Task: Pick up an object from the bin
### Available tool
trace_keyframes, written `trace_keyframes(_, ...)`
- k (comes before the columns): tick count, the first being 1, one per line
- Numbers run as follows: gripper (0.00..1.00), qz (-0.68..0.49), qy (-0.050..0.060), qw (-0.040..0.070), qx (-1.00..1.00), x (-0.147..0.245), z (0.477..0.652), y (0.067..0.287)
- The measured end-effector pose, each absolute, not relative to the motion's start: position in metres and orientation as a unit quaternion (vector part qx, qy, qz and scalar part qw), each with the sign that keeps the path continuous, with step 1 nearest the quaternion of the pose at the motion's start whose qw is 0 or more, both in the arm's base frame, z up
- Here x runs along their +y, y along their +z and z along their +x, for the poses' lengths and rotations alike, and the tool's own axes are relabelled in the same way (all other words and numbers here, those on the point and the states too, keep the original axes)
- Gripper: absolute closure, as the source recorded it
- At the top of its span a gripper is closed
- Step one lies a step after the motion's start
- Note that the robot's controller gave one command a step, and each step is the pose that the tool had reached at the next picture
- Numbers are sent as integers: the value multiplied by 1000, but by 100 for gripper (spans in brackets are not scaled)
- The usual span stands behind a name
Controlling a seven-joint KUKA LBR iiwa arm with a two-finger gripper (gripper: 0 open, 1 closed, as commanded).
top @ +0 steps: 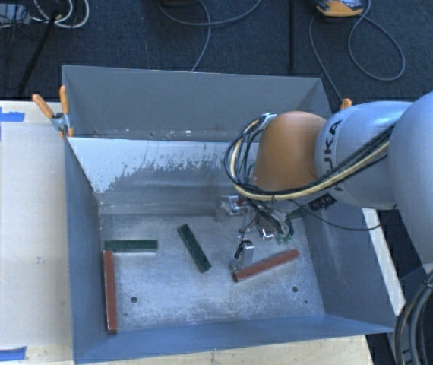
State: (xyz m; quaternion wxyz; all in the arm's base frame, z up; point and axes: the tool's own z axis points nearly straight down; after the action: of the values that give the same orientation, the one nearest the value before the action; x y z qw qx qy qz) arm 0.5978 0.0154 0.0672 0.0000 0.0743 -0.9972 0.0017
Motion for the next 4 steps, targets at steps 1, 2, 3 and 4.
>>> trace_keyframes(1,0,345,0,-3,-939,47,549,188)
trace_keyframes(2,0,315,-1,-1,-949,56,529,68)
trace_keyframes(3,100,315,0,-3,-949,55,530,72)
trace_keyframes(4,100,237,0,2,-971,-3,509,69)
